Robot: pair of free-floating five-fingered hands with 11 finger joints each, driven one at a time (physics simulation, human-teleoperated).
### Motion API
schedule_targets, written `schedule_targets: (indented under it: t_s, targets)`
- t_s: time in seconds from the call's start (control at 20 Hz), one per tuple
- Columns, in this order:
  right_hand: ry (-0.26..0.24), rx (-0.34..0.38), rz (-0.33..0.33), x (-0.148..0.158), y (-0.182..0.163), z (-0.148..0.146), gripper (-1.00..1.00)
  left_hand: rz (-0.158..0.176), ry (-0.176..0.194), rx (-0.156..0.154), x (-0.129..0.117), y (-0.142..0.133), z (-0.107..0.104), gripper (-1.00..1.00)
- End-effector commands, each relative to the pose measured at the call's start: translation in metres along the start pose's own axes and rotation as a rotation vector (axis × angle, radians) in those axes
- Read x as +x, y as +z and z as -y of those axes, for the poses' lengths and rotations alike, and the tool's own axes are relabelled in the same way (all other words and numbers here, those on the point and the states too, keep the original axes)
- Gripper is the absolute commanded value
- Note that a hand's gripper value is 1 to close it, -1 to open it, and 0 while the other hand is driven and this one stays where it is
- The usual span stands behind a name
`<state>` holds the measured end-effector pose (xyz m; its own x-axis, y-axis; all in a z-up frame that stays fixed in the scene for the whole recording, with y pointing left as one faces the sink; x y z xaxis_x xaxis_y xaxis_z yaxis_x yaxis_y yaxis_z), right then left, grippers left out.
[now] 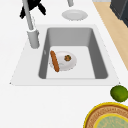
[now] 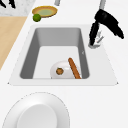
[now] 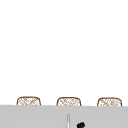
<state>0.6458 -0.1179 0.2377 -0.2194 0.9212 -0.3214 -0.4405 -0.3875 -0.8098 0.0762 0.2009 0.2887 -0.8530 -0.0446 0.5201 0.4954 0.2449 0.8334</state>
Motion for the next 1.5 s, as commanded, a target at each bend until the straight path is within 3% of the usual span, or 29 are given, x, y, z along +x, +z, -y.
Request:
schedule_targets:
  t_s: [0.0,0.7,1.35,1.45]
  targets:
    - [-0.035,-0.075,-0.009,-0.004,0.021,-0.003,-1.0,0.0,0.0,0.0,0.0,0.0,0.0,0.0]
    - [-0.021,-0.261,-0.029,0.001,0.091,-0.033,-1.0,0.0,0.0,0.0,0.0,0.0,0.0,0.0]
    - [-0.021,-0.293,0.003,0.025,0.173,-0.095,-1.0,0.0,0.0,0.0,0.0,0.0,0.0,0.0]
    - [-0.017,-0.296,0.041,0.03,0.17,-0.095,-1.0,0.0,0.0,0.0,0.0,0.0,0.0,0.0]
